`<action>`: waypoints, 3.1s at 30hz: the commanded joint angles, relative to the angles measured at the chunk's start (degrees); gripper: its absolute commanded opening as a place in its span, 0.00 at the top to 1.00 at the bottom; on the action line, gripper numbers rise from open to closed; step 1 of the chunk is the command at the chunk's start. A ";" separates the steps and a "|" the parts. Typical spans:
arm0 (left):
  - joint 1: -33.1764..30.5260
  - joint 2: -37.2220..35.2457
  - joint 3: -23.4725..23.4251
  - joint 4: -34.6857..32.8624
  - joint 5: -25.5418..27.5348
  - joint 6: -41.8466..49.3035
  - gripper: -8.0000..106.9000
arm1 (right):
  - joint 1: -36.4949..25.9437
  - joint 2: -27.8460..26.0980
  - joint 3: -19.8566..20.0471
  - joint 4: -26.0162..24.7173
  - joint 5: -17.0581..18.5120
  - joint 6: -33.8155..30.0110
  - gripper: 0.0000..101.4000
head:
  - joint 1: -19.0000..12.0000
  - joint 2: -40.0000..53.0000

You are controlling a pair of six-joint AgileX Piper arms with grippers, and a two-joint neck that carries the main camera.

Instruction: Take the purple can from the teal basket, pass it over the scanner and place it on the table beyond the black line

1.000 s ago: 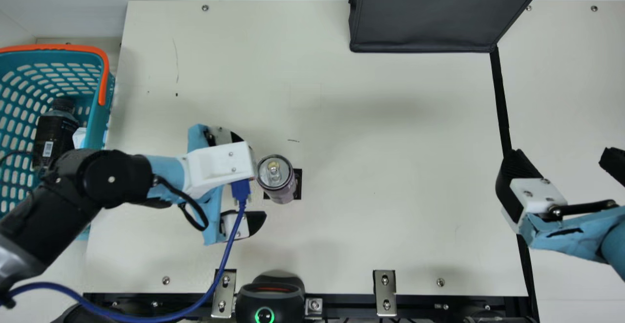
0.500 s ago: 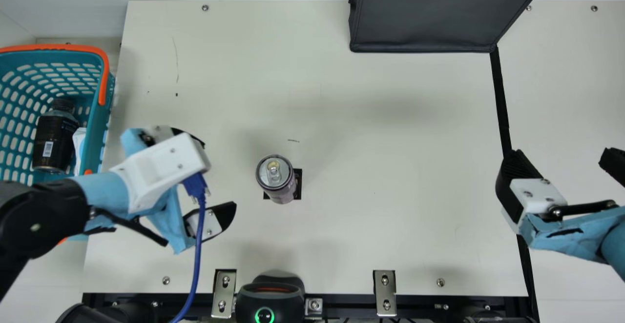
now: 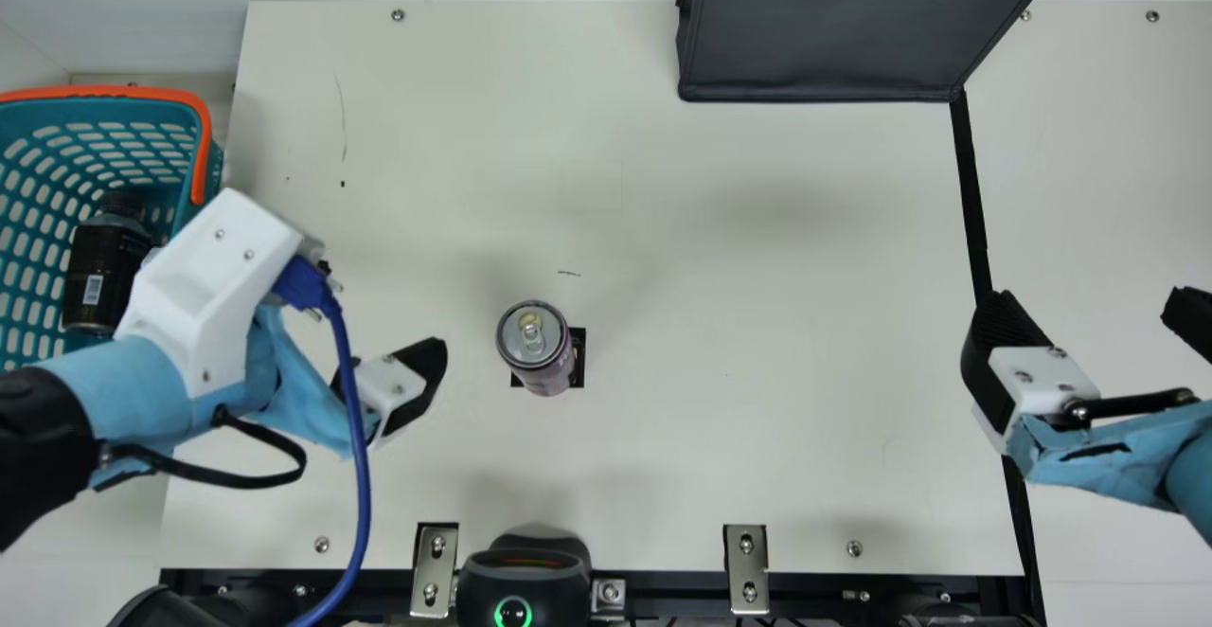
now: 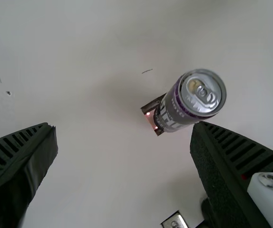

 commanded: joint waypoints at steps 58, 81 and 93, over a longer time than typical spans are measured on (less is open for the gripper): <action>-36.18 29.16 -10.46 33.32 4.46 -73.69 0.15 | 0.00 0.00 0.00 0.00 0.00 0.00 0.06 | -1.66 0.09; -34.57 29.41 -8.47 33.29 -0.72 -66.79 1.00 | 0.00 0.00 0.00 0.00 0.00 0.00 0.06 | -1.66 0.09; -32.16 23.14 -5.51 27.53 -5.15 -44.85 1.00 | 0.00 0.00 0.00 0.00 0.06 0.00 0.06 | -1.66 0.09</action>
